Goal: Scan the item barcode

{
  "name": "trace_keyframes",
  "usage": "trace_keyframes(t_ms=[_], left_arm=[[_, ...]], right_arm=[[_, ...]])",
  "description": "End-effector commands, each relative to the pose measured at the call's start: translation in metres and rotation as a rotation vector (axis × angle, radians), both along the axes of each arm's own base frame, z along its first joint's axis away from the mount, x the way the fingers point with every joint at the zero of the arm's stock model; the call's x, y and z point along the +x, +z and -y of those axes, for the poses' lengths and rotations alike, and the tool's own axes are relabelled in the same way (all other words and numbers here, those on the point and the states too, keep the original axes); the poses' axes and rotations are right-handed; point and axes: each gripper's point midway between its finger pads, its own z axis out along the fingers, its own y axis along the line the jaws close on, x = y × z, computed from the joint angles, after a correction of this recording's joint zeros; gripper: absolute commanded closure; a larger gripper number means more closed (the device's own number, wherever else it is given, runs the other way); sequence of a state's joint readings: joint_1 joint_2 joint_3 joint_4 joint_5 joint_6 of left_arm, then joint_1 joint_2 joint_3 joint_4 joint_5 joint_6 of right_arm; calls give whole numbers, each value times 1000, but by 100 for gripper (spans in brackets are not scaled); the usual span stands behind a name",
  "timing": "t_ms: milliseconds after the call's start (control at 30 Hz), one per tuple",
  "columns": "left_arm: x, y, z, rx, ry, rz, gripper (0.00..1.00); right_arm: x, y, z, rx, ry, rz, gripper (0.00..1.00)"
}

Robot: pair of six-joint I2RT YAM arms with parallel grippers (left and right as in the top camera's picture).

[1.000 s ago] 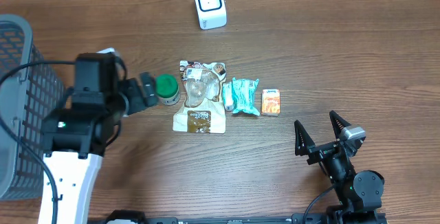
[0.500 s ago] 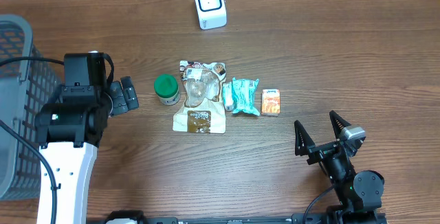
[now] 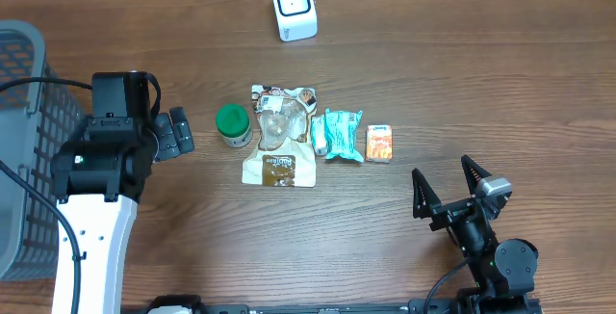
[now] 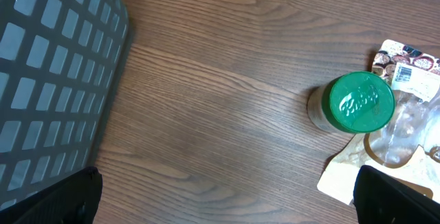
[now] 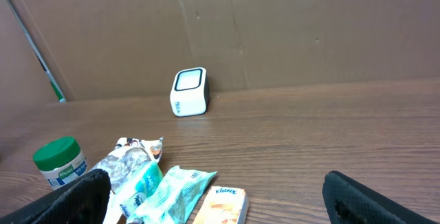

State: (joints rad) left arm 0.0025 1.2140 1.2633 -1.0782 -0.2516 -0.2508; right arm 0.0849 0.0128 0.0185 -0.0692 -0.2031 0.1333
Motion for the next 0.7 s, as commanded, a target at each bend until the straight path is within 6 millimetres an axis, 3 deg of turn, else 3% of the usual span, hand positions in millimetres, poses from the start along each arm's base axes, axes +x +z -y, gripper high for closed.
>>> trace_keyframes(t_ms=[0,667], left_arm=[[0,-1,-4,25,-3,-12,0],[0,-1,-4,25,-3,-13,0]], right_arm=[[0,-2,1,-3,-6,6,0],[0,-1,-1,-3,7,8,0]])
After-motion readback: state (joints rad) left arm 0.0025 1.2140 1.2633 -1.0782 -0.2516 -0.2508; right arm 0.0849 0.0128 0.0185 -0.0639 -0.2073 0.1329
